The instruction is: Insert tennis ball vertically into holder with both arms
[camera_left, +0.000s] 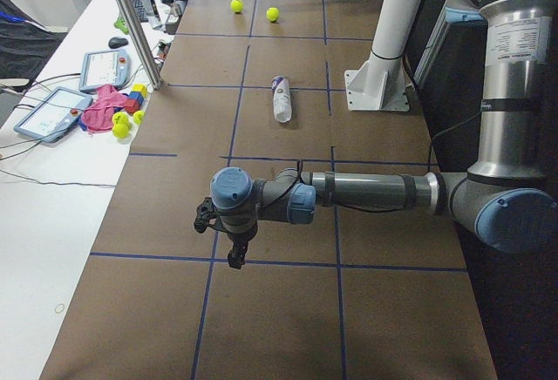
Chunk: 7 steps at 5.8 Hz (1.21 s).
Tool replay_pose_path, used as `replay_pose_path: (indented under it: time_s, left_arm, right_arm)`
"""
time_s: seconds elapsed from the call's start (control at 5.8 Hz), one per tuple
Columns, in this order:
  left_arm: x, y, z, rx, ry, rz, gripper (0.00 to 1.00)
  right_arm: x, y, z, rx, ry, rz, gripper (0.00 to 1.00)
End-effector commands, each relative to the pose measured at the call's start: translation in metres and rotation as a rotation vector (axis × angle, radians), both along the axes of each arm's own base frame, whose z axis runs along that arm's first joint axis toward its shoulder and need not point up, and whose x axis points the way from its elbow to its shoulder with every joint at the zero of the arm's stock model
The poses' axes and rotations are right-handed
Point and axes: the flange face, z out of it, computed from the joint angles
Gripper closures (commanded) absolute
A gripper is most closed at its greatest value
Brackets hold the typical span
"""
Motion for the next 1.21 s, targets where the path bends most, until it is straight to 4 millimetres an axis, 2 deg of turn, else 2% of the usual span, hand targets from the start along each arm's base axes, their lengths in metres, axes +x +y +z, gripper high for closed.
replay_pose_path:
  time_s: [0.0,0.17,0.34,0.52,0.69,0.86,1.03]
  left_arm:
    - [0.000,0.000,-0.007,0.012,-0.001,0.000,0.00]
    - [-0.001,0.001,-0.008,0.017,-0.005,-0.001,0.00]
    - [-0.004,-0.009,-0.015,0.045,-0.069,-0.006,0.00]
    - [-0.005,-0.018,-0.043,0.129,-0.078,-0.013,0.00]
    - [-0.007,-0.027,-0.078,0.294,-0.087,-0.022,0.00]
    - [-0.005,-0.033,-0.094,0.367,-0.074,-0.024,0.00]
    - [-0.005,-0.032,-0.101,0.405,-0.071,-0.024,0.00]
  right_arm:
    - [0.000,-0.003,-0.003,0.004,-0.003,0.002,0.00]
    - [-0.001,-0.005,0.000,-0.002,-0.003,0.004,0.00]
    - [-0.001,-0.008,-0.012,0.024,-0.007,0.005,0.00]
    - [-0.002,-0.019,-0.033,0.166,-0.017,0.019,0.00]
    - [-0.002,-0.025,-0.048,0.252,-0.026,0.051,0.00]
    - [-0.002,-0.027,-0.051,0.255,-0.029,0.077,0.00]
    - [-0.002,-0.027,-0.049,0.255,-0.029,0.076,0.00]
